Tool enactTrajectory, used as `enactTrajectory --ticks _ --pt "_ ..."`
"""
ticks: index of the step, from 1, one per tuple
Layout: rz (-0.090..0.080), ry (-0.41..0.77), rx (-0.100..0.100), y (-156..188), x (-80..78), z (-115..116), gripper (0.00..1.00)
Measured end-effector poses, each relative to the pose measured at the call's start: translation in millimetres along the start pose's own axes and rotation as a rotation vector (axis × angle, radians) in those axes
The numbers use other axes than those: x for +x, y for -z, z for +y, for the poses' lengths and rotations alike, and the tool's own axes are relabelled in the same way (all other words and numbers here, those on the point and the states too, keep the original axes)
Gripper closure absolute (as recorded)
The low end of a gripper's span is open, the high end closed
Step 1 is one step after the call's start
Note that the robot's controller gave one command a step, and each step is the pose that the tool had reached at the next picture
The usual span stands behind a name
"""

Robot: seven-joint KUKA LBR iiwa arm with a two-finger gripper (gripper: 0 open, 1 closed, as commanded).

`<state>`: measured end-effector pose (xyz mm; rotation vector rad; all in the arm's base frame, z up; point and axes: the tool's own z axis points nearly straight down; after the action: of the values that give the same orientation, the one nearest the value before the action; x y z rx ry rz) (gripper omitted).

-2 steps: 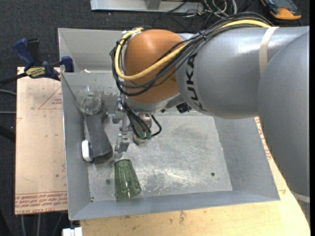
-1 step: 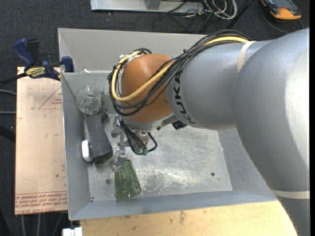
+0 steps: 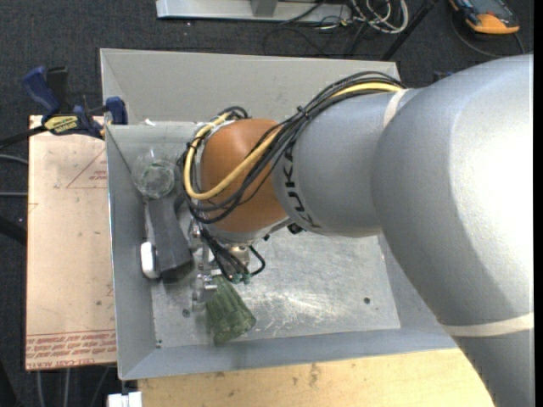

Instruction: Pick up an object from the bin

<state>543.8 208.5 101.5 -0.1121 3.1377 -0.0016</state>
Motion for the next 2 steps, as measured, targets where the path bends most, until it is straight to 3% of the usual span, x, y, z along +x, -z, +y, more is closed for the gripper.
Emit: enactTrajectory --ticks 1,2 --pt "-0.010 -0.228 0.013 -18.4 -18.5 2.7 1.00" --pt "-0.010 -0.228 0.012 -18.5 -18.6 2.6 1.00"
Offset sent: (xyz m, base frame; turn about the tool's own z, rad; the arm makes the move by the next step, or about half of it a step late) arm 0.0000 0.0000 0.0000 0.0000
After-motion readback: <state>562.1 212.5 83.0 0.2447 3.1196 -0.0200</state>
